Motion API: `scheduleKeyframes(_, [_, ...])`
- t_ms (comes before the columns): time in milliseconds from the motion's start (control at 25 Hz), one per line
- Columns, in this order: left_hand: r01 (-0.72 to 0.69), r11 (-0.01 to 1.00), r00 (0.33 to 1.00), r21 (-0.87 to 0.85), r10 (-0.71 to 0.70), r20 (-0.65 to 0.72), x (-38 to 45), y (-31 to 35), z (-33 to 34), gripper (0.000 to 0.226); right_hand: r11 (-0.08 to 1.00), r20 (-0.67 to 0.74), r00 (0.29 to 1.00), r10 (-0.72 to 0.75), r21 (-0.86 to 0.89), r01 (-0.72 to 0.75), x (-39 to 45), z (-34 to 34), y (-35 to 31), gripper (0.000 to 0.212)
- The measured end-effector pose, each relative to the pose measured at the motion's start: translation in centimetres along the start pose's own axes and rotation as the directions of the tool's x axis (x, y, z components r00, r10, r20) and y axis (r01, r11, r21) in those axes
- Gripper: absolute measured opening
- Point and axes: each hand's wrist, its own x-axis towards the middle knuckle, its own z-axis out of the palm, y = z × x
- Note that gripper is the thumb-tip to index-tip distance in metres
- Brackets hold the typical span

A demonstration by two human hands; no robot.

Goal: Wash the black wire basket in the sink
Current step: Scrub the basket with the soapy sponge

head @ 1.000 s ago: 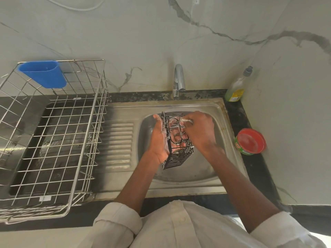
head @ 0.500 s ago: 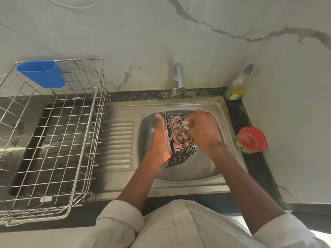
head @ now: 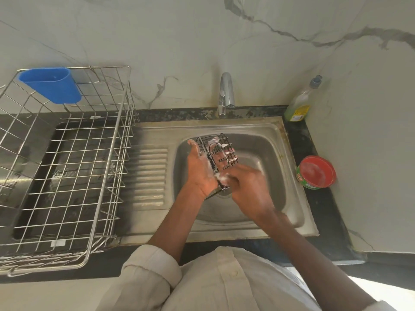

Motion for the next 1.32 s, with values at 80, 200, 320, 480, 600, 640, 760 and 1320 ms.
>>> scheduleKeyframes(80, [0.009, 1.000, 1.000, 0.013, -0.009, -0.015, -0.2, 0.1, 0.1, 0.101, 0.994, 0.010, 0.995, -0.103, 0.044, 0.102, 0.4, 0.8, -0.9, 0.026])
scheduleKeyframes(200, [0.026, 0.997, 0.998, 0.066, -0.030, 0.052, -1.0, -0.4, 0.7, 0.100, 0.997, -0.025, 0.998, -0.061, -0.042, 0.060, 4.8, 1.3, -1.3, 0.030])
scheduleKeyframes(320, [0.020, 0.999, 0.997, 0.041, -0.023, 0.076, -0.9, -0.5, 0.6, 0.097, 0.996, -0.023, 0.999, -0.027, -0.086, 0.025, 6.6, 1.3, -2.1, 0.024])
scheduleKeyframes(480, [-0.003, 0.993, 0.996, -0.121, 0.015, 0.092, 0.7, 0.9, -1.5, 0.089, 0.984, 0.064, 0.983, -0.173, -0.033, 0.175, 1.5, 0.9, -0.7, 0.029])
scheduleKeyframes(600, [-0.030, 0.993, 0.998, -0.113, 0.036, 0.054, 0.4, 1.2, -1.3, 0.089, 0.996, -0.072, 0.994, 0.082, 0.022, -0.081, 1.1, 0.6, 1.7, 0.027])
scheduleKeyframes(640, [-0.040, 0.995, 0.999, -0.086, 0.042, 0.023, 0.1, 1.1, -0.8, 0.089, 0.992, -0.094, 0.987, 0.128, 0.025, -0.127, 1.2, 0.7, 1.7, 0.027])
scheduleKeyframes(760, [-0.074, 0.997, 0.996, -0.039, 0.072, -0.045, -0.2, 0.6, -0.3, 0.088, 1.000, -0.113, 0.994, -0.009, 0.000, 0.009, 1.3, 1.1, 0.6, 0.024])
scheduleKeyframes(1320, [-0.135, 0.964, 0.970, -0.228, 0.081, -0.230, 0.1, 0.8, -0.2, 0.082, 0.991, -0.272, 0.958, -0.092, 0.070, 0.115, 0.2, 3.1, 0.9, 0.015])
